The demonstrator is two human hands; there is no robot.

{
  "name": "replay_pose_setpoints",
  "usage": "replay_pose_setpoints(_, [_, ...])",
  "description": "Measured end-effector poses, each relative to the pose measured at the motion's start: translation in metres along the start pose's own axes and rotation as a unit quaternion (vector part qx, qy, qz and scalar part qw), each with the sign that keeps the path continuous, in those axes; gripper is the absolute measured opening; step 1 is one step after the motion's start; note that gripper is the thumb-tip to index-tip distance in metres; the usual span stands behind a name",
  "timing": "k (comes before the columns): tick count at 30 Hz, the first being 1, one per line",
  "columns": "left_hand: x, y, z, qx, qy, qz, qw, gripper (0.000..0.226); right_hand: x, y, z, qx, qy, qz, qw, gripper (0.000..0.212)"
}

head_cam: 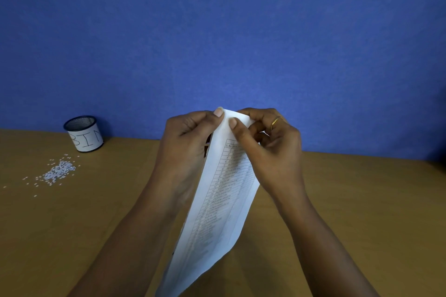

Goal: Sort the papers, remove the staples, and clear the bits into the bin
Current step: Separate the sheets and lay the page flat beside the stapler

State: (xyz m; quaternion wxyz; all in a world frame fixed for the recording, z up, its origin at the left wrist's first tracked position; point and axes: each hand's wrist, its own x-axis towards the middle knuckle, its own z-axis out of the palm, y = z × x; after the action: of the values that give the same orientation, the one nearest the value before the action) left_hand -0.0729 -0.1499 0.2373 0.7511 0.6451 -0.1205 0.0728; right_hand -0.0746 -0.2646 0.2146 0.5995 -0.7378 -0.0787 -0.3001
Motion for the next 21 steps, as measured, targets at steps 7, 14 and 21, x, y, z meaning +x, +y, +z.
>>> replay_pose_setpoints(7, [-0.001, 0.000, 0.001, -0.010, 0.001, 0.004, 1.000, 0.037, -0.001, -0.001, 0.000, -0.005, 0.000, 0.001, 1.000, 0.009])
replay_pose_setpoints(14, [0.000, -0.002, -0.001, -0.028, 0.053, 0.037, 0.998, 0.035, -0.006, -0.004, 0.003, 0.006, 0.010, -0.005, 1.000, 0.040])
replay_pose_setpoints(21, [-0.003, -0.005, 0.004, -0.066, 0.080, 0.048, 0.993, 0.032, -0.012, -0.002, 0.011, -0.028, -0.038, -0.028, 0.998, 0.034])
